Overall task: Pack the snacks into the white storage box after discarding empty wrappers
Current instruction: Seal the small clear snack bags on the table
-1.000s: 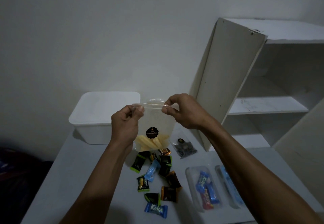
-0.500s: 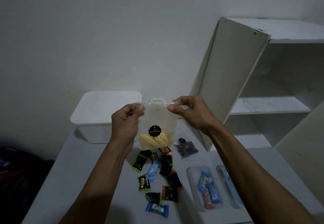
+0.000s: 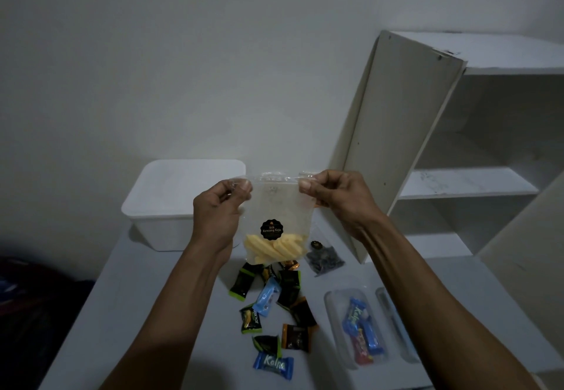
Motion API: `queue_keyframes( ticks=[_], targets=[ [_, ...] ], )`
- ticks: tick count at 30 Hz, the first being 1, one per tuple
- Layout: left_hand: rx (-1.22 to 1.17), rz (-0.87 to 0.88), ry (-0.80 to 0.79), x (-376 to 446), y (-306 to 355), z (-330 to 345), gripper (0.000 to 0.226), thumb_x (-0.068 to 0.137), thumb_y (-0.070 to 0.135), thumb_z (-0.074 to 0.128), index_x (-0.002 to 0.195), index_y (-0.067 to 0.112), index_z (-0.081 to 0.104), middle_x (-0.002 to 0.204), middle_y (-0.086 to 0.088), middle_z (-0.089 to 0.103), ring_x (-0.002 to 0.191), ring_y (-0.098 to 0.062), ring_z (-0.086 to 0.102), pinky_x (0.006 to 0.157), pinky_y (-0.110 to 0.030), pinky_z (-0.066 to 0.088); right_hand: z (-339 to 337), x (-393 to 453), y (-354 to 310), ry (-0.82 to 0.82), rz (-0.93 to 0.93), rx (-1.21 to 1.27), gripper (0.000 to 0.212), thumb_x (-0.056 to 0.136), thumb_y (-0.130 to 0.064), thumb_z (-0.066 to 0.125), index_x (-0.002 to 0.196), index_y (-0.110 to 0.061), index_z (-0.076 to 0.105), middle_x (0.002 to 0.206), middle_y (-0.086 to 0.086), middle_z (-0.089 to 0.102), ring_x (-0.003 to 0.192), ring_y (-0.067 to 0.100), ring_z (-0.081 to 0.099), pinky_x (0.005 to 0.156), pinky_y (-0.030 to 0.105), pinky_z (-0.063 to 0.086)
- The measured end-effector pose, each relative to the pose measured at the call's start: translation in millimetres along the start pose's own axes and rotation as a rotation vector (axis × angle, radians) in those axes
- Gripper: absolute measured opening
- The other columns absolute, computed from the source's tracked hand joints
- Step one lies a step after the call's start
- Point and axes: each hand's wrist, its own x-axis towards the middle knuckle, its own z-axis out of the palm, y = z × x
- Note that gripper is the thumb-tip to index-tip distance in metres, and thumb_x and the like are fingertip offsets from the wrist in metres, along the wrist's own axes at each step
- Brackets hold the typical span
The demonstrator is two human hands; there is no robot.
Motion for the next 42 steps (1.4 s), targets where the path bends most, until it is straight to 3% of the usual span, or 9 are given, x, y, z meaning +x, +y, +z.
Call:
queue_keyframes(
  ticks=[6,13,18,22,28,32,38,40,42],
  targets=[
    [0.025,0.011,-0.022,-2,-1,7,0.009,0.091,0.017,0.067,0.083,0.019,0.070,0.080,0.003,0.068,0.078,-0.009,0.060,0.080,-0.035,0.048,12,3,-3,-0.023,-0.041,-0.154,0.016,0.082,-0.026,0.079,0.087,-0.011,0.075,0.083,-0.001,0.074,0.079,0.009,0.067,0.077,0.026,0.053],
    [0.000,-0.014,-0.021,-4,-2,7,0.007,0.089,0.017,0.068,0.083,0.019,0.070,0.081,0.003,0.068,0.079,-0.008,0.061,0.081,-0.034,0.047,12,0,-3,0.049,-0.054,-0.142,0.013,0.078,-0.025,0.081,0.077,-0.014,0.075,0.077,-0.004,0.074,0.074,0.006,0.068,0.068,0.020,0.053],
    [-0.002,-0.038,-0.016,-1,-3,1,0.006,0.087,0.016,0.070,0.083,0.019,0.072,0.084,0.004,0.071,0.080,-0.010,0.061,0.082,-0.036,0.046,-5,-7,-5,0.015,-0.011,-0.106,0.024,0.070,-0.040,0.074,0.078,-0.018,0.077,0.089,0.001,0.077,0.094,0.019,0.071,0.085,0.039,0.057],
    [-0.035,-0.049,0.035,-1,-5,4,0.005,0.085,0.015,0.073,0.082,0.019,0.073,0.080,0.008,0.072,0.079,-0.010,0.062,0.081,-0.037,0.047,-10,-4,-2,0.079,-0.015,-0.043,0.041,0.064,-0.035,0.081,0.084,0.000,0.076,0.089,0.008,0.077,0.094,0.023,0.072,0.090,0.047,0.057],
    [0.005,-0.006,0.030,2,-3,7,0.008,0.089,0.012,0.068,0.083,0.016,0.073,0.079,0.008,0.073,0.077,-0.006,0.062,0.078,-0.029,0.049,-17,-8,-9,-0.028,-0.054,-0.165,0.031,0.081,-0.037,0.072,0.085,-0.007,0.077,0.091,0.000,0.077,0.091,0.004,0.070,0.074,0.030,0.052],
    [0.093,0.093,-0.031,2,-3,12,0.011,0.088,0.006,0.068,0.082,0.015,0.072,0.071,0.009,0.072,0.073,-0.002,0.064,0.076,-0.020,0.051,-11,-4,-22,-0.147,-0.005,-0.234,0.037,0.087,-0.045,0.064,0.092,-0.012,0.078,0.093,-0.003,0.077,0.092,0.005,0.071,0.075,0.017,0.054],
    [0.240,0.157,-0.079,2,-5,15,0.009,0.086,0.015,0.073,0.080,0.021,0.074,0.082,0.003,0.074,0.082,-0.007,0.066,0.084,-0.028,0.052,2,10,-29,-0.261,-0.037,-0.508,0.015,0.087,-0.027,0.074,0.081,-0.014,0.076,0.077,-0.002,0.075,0.071,0.005,0.066,0.073,0.025,0.055],
    [0.289,0.166,0.031,0,-6,17,0.007,0.082,0.028,0.078,0.083,0.023,0.073,0.087,0.005,0.073,0.084,-0.007,0.066,0.081,-0.029,0.052,7,11,-26,-0.221,-0.052,-0.526,0.016,0.086,-0.028,0.074,0.080,-0.013,0.075,0.073,-0.002,0.073,0.066,0.004,0.062,0.070,0.029,0.055],
    [0.293,0.149,0.163,-3,-7,20,0.026,0.075,0.044,0.081,0.082,0.022,0.069,0.084,0.007,0.070,0.080,-0.011,0.063,0.074,-0.028,0.052,15,11,-17,-0.150,-0.076,-0.524,0.020,0.087,-0.030,0.073,0.077,-0.013,0.073,0.072,0.005,0.072,0.062,0.007,0.059,0.066,0.033,0.054]
  ],
)
